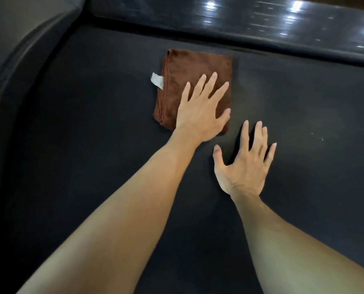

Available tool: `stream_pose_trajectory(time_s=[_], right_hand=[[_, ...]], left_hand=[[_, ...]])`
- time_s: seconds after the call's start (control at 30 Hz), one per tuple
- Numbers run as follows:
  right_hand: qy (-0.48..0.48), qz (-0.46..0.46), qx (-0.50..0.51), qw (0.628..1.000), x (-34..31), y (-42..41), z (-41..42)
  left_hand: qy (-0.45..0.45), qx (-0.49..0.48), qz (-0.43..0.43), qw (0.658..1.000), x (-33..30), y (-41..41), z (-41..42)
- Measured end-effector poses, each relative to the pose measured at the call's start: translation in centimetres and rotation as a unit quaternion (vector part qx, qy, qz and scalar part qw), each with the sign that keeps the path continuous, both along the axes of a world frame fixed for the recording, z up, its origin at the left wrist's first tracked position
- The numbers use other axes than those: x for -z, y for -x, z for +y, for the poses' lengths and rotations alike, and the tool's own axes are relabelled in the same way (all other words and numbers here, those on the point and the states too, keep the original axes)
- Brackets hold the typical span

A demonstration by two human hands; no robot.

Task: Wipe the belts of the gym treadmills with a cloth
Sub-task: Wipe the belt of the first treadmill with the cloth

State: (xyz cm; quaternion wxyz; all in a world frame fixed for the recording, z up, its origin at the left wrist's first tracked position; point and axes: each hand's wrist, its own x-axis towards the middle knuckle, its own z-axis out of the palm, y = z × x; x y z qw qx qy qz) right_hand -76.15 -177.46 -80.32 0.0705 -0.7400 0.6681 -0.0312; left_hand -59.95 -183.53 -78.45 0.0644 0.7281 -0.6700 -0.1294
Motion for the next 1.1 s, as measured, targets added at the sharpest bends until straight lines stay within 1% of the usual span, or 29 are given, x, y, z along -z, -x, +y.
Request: stream_pose_trajectory(time_s=[0.03, 0.1, 0.17, 0.23, 0.3, 0.37, 0.4, 0.5, 0.6, 0.67, 0.77, 0.8, 0.87, 0.97, 1.03, 1.1], right_hand=[[-0.001, 0.0, 0.0, 1.0, 0.0, 0.1, 0.0], [-0.002, -0.005, 0.001, 1.0, 0.0, 0.1, 0.1], [0.0, -0.008, 0.003, 1.0, 0.1, 0.0, 0.1], [0.0, -0.007, 0.004, 1.0, 0.2, -0.1, 0.1], [0.003, -0.009, 0.003, 1.0, 0.2, 0.0, 0.1], [0.005, -0.024, 0.0, 1.0, 0.1, 0.0, 0.1], [0.004, -0.031, -0.001, 1.0, 0.1, 0.0, 0.2], [0.003, -0.027, 0.004, 1.0, 0.0, -0.1, 0.2], [0.0, -0.031, 0.001, 1.0, -0.1, -0.2, 0.1], [0.004, -0.03, 0.005, 1.0, -0.1, -0.2, 0.1], [0.006, -0.028, 0.007, 1.0, 0.0, -0.2, 0.1], [0.005, -0.026, 0.006, 1.0, 0.1, -0.3, 0.1], [0.002, -0.026, 0.005, 1.0, 0.1, -0.3, 0.2], [0.007, -0.032, 0.005, 0.999, 0.2, -0.2, 0.2], [0.004, -0.036, 0.004, 0.999, 0.2, -0.2, 0.2], [0.004, -0.03, 0.007, 1.0, 0.1, -0.2, 0.3]], left_hand=[[-0.006, 0.011, -0.023, 1.0, 0.5, -0.7, -0.3], [0.011, 0.028, -0.056, 0.998, 1.3, -2.6, -0.9], [0.023, 0.008, -0.062, 0.998, 1.5, -4.6, -1.9], [0.024, -0.047, -0.06, 0.997, 1.5, -7.2, -2.7], [0.022, -0.125, -0.054, 0.99, 1.7, -10.0, -2.3], [0.026, -0.204, -0.056, 0.977, 1.9, -12.0, -0.1], [0.026, -0.224, -0.059, 0.972, 2.0, -12.2, 1.4], [0.026, -0.227, -0.067, 0.971, 2.2, -8.9, 4.6], [0.017, -0.18, -0.066, 0.981, 2.0, -5.4, 5.1], [0.009, -0.136, -0.048, 0.989, 1.8, -5.7, 3.8], [0.014, -0.098, -0.044, 0.994, 1.7, -9.3, 1.0], [0.012, -0.108, -0.05, 0.993, 1.5, -10.9, 0.2], [-0.001, -0.169, -0.056, 0.984, 1.3, -14.6, -0.5], [-0.016, -0.268, -0.053, 0.962, 1.4, -18.0, 1.6], [-0.006, -0.289, -0.061, 0.955, 1.7, -17.2, 4.2], [0.017, -0.294, -0.073, 0.953, 2.0, -13.6, 6.3]])
